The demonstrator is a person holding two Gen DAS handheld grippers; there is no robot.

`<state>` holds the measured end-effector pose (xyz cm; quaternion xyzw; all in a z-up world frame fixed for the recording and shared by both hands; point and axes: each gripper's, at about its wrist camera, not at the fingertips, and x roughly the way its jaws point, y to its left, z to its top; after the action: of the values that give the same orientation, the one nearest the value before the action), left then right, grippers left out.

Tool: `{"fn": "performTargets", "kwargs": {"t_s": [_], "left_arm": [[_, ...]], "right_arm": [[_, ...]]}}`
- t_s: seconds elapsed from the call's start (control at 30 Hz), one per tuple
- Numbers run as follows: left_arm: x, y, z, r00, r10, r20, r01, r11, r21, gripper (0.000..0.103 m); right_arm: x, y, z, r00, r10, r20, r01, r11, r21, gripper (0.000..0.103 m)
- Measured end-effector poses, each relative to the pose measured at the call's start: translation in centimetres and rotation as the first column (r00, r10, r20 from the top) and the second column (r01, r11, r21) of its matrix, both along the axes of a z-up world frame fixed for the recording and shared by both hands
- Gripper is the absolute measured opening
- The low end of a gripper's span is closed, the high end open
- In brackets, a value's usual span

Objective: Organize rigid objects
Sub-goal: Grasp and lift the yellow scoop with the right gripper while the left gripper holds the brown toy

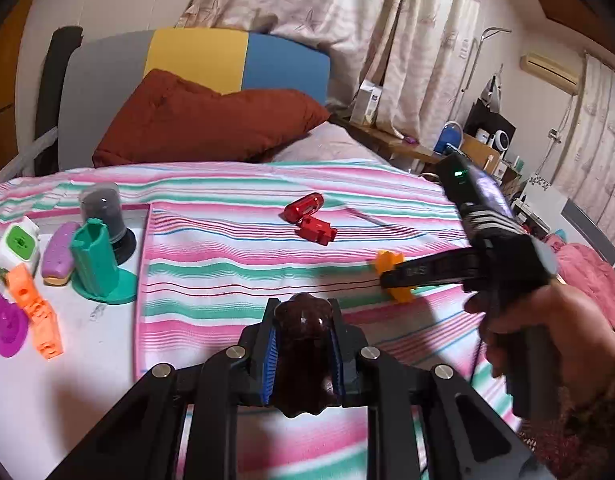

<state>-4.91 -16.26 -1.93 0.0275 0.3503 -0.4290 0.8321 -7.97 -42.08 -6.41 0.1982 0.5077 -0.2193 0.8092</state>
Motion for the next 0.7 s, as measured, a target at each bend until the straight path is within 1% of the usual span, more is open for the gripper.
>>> {"fn": "performTargets", "kwargs": {"t_s": [0.1,0.23,0.43,0.53,0.7], "left_arm": [[-0.3,1.2,0.7,1.0,0.006,-0.004,-0.006,1.0,-0.009,0.02],[-0.2,3.6,1.7,0.999,0.039,-0.029,-0.04,0.998,-0.046,0.02],[0.2,7.8,3.0,0.995,0.096,-0.009,-0.096,0.994,-0.057,0.02],[0.7,10.0,3.0,0.991,0.135,-0.019,-0.135,0.989,-0.057,0.02],[1.9,13.8,2.5,0.976,0.214,-0.041,-0.216,0.975,-0.045,0.02]], "right_arm": [[0.0,0.1,0.0,1.0,0.0,0.001,0.0,1.0,0.001,0.026],[0.0,0.0,0.0,1.0,-0.001,0.001,0.001,1.0,0.001,0.026],[0.1,0.1,0.0,1.0,-0.003,0.003,0.003,1.0,0.003,0.026],[0.0,0.1,-0.1,1.0,-0.005,0.005,0.005,1.0,0.004,0.026],[0.1,0.3,-0.1,1.0,0.001,0.001,-0.001,1.0,-0.012,0.026]]}}
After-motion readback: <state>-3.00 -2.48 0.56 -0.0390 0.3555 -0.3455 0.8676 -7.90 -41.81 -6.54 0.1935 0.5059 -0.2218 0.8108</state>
